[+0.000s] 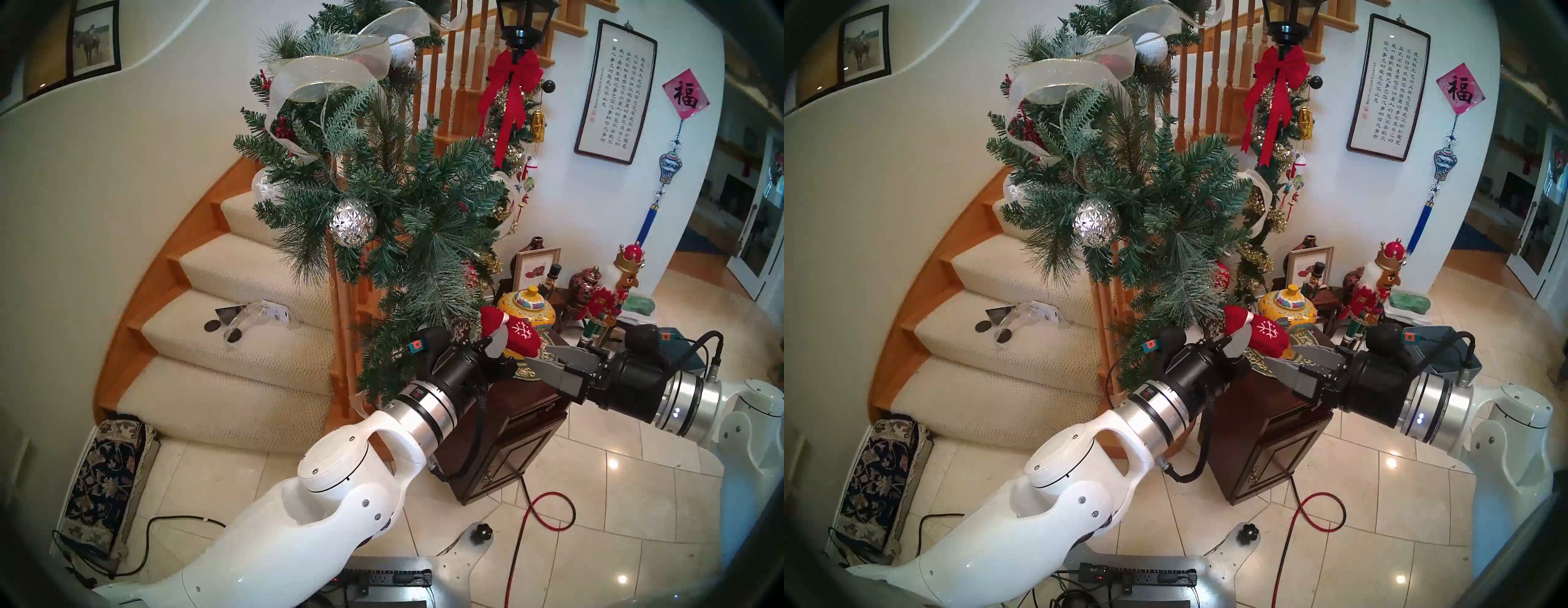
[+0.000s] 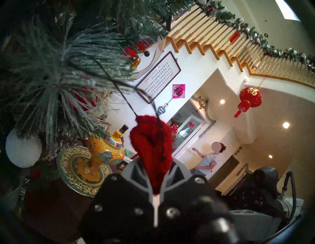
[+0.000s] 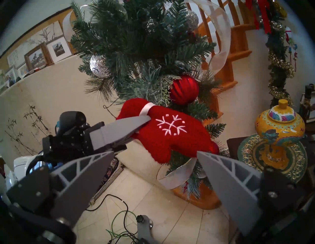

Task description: Hang the ornament onto the Christmas-tree-style decoration

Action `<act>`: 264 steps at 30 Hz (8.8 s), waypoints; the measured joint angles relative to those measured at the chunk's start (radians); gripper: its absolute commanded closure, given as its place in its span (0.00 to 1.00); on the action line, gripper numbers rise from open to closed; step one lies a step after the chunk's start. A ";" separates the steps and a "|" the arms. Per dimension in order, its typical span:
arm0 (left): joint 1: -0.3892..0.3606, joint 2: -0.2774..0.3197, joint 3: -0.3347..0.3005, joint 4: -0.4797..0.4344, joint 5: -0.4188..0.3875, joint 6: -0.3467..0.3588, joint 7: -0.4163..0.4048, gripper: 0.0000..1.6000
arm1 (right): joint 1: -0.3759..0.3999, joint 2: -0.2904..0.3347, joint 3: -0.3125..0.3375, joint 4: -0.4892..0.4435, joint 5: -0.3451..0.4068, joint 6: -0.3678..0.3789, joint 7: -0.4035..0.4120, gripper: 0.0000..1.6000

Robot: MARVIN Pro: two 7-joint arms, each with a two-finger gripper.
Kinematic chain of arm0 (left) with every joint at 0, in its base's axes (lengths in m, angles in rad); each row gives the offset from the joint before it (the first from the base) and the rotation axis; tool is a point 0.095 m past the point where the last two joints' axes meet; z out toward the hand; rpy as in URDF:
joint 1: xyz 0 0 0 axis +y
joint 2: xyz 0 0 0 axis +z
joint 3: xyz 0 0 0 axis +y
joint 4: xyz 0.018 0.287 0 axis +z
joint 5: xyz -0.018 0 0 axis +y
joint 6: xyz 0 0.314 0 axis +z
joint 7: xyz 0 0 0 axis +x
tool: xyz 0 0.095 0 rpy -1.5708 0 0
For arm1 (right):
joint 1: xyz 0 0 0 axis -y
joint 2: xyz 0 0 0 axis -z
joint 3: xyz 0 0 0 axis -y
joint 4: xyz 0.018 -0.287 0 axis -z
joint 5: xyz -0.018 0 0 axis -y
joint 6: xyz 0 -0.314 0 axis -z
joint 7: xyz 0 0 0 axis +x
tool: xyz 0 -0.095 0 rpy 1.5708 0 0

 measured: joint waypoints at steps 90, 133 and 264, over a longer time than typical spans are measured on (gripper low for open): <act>-0.288 0.286 -0.304 -0.214 -0.061 0.525 -0.178 1.00 | 0.047 0.113 -0.199 0.226 -0.185 -0.078 0.025 0.00; -0.286 0.303 -0.393 -0.156 -0.148 0.581 -0.231 1.00 | 0.047 0.114 -0.199 0.225 -0.182 -0.079 0.024 0.00; -0.108 0.423 -0.615 -0.158 -0.260 0.631 -0.555 1.00 | 0.047 0.114 -0.199 0.225 -0.181 -0.081 0.024 0.00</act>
